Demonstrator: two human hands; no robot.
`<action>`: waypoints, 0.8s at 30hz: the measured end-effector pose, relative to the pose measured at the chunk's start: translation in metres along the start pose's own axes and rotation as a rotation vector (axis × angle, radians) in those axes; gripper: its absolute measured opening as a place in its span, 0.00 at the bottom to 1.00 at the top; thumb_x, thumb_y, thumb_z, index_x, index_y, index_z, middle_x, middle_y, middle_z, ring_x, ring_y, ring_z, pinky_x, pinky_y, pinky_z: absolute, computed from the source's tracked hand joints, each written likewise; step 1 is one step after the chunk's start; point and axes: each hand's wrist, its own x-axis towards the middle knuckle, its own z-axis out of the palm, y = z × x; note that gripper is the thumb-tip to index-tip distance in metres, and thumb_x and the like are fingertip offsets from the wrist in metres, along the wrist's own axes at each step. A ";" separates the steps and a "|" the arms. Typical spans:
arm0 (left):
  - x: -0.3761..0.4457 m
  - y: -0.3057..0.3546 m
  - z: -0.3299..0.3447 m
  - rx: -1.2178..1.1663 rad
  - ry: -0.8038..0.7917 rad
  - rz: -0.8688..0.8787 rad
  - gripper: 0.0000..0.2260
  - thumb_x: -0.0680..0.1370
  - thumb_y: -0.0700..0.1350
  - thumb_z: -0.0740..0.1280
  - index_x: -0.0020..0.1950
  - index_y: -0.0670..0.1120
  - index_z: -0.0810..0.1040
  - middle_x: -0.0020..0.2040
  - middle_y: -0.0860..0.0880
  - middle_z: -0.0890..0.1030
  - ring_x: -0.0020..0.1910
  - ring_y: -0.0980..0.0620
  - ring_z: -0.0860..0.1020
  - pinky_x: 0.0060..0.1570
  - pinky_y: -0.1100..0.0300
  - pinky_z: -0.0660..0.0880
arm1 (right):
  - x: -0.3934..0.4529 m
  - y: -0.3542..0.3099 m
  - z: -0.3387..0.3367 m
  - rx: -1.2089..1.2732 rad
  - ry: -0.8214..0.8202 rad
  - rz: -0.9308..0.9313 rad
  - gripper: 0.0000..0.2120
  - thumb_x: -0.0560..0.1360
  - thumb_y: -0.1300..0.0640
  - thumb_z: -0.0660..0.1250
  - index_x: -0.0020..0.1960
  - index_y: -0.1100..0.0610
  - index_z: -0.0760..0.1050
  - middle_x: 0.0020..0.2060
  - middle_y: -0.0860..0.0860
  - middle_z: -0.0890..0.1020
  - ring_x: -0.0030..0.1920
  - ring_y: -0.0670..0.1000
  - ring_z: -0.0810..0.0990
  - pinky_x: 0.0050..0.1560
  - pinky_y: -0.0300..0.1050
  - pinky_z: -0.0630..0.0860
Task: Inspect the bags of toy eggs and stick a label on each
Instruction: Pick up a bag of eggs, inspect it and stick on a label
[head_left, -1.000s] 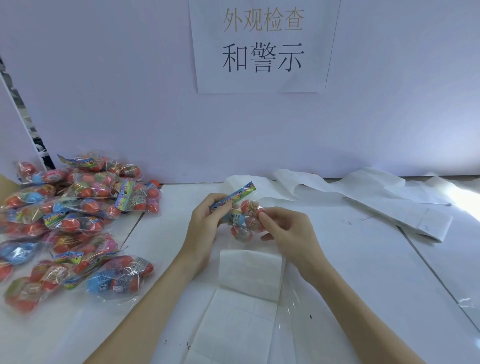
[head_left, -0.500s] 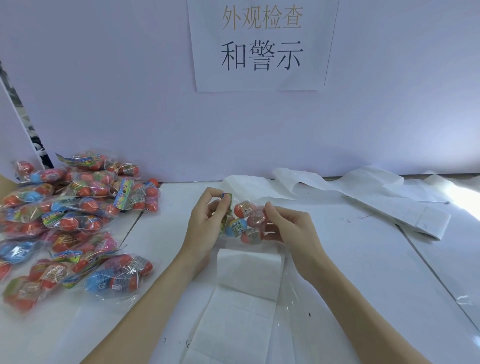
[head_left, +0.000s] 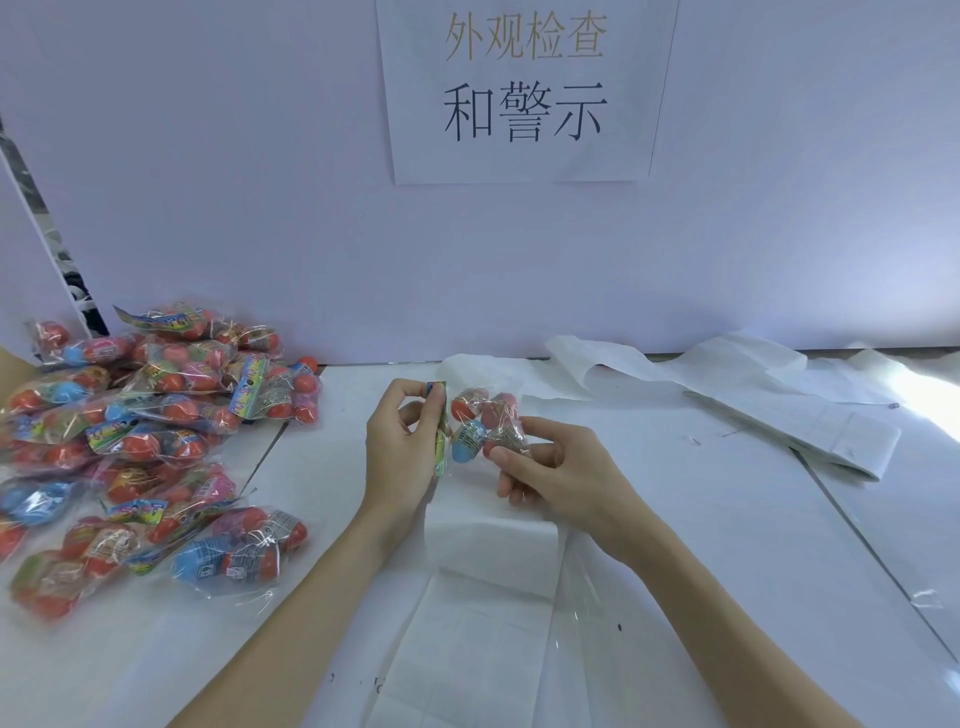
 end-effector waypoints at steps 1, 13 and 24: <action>0.001 0.001 0.000 -0.007 0.001 -0.015 0.06 0.83 0.52 0.68 0.49 0.52 0.78 0.42 0.47 0.86 0.34 0.54 0.80 0.28 0.63 0.74 | -0.001 -0.001 0.000 -0.007 0.002 -0.007 0.06 0.81 0.54 0.72 0.58 0.50 0.83 0.35 0.53 0.85 0.33 0.48 0.78 0.39 0.38 0.76; 0.001 0.006 -0.005 -0.082 -0.275 -0.042 0.05 0.76 0.48 0.77 0.51 0.51 0.85 0.48 0.50 0.85 0.46 0.50 0.83 0.46 0.60 0.80 | -0.002 -0.006 -0.008 -0.069 0.175 -0.064 0.16 0.83 0.47 0.67 0.42 0.54 0.84 0.30 0.46 0.76 0.32 0.45 0.71 0.36 0.32 0.68; 0.006 0.004 -0.007 -0.204 -0.201 -0.115 0.06 0.76 0.48 0.76 0.46 0.47 0.86 0.46 0.45 0.86 0.45 0.49 0.84 0.45 0.55 0.81 | 0.002 0.002 -0.003 -0.209 0.226 -0.071 0.09 0.82 0.49 0.69 0.61 0.46 0.84 0.48 0.45 0.85 0.46 0.44 0.84 0.46 0.39 0.79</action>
